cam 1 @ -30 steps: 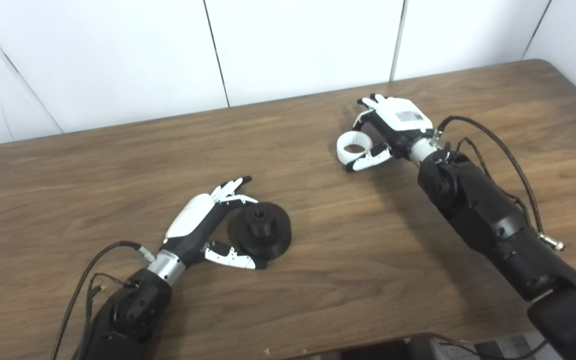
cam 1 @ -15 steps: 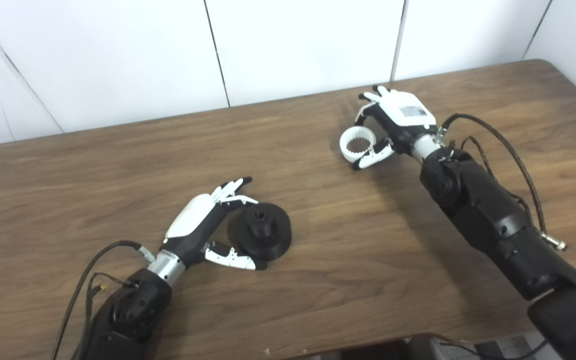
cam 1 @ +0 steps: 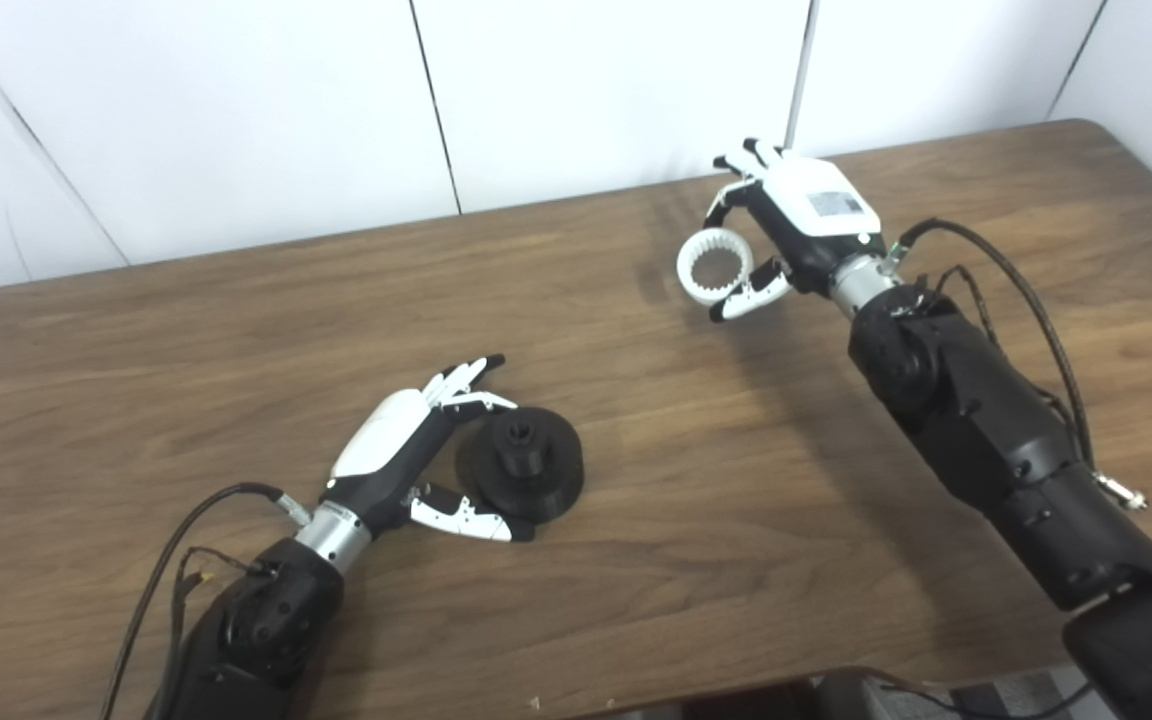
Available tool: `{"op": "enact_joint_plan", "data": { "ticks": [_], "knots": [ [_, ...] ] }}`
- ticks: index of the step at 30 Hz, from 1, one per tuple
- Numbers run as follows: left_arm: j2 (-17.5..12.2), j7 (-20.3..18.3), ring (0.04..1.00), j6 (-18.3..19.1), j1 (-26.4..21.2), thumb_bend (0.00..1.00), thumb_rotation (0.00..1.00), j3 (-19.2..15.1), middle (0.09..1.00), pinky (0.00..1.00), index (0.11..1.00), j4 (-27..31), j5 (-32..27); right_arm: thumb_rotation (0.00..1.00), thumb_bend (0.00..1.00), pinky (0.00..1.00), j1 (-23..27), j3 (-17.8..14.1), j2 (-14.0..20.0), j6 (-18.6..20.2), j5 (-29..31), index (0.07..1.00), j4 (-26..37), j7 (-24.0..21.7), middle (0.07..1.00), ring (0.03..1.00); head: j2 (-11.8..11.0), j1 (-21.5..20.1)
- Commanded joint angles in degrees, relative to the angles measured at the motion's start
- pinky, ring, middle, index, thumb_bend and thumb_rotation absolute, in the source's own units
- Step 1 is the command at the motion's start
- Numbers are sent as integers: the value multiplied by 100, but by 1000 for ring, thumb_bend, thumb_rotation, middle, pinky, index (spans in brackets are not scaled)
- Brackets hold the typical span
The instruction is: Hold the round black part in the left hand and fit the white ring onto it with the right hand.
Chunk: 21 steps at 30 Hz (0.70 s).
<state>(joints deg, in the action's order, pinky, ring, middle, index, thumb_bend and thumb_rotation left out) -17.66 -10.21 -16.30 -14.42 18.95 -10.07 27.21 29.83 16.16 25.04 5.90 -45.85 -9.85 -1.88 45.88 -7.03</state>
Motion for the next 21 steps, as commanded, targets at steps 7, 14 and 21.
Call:
{"op": "enact_joint_plan", "data": {
  "ticks": [7, 14, 21],
  "knots": [
    [-81, -99, 1000, 37, -11, 1000, 366, 21, 1000, 1000, 658, -19, 52, 165, 517, 1000, 251, -315, 76, -148, 162, 489, 456, 104, 923, 1000, 17, 25],
    [-62, -91, 1000, 66, -22, 1000, 362, 7, 1000, 1000, 659, 2, 57, 170, 515, 1000, 45, -424, -17, -65, 358, 490, 1005, -105, 931, 1000, 54, 88],
    [-28, -77, 1000, 90, -35, 1000, 343, 6, 1000, 1000, 656, 16, 66, 162, 519, 1000, -222, -544, -253, 197, 657, 490, 1591, -417, 927, 1000, 71, 176]
  ]
}}
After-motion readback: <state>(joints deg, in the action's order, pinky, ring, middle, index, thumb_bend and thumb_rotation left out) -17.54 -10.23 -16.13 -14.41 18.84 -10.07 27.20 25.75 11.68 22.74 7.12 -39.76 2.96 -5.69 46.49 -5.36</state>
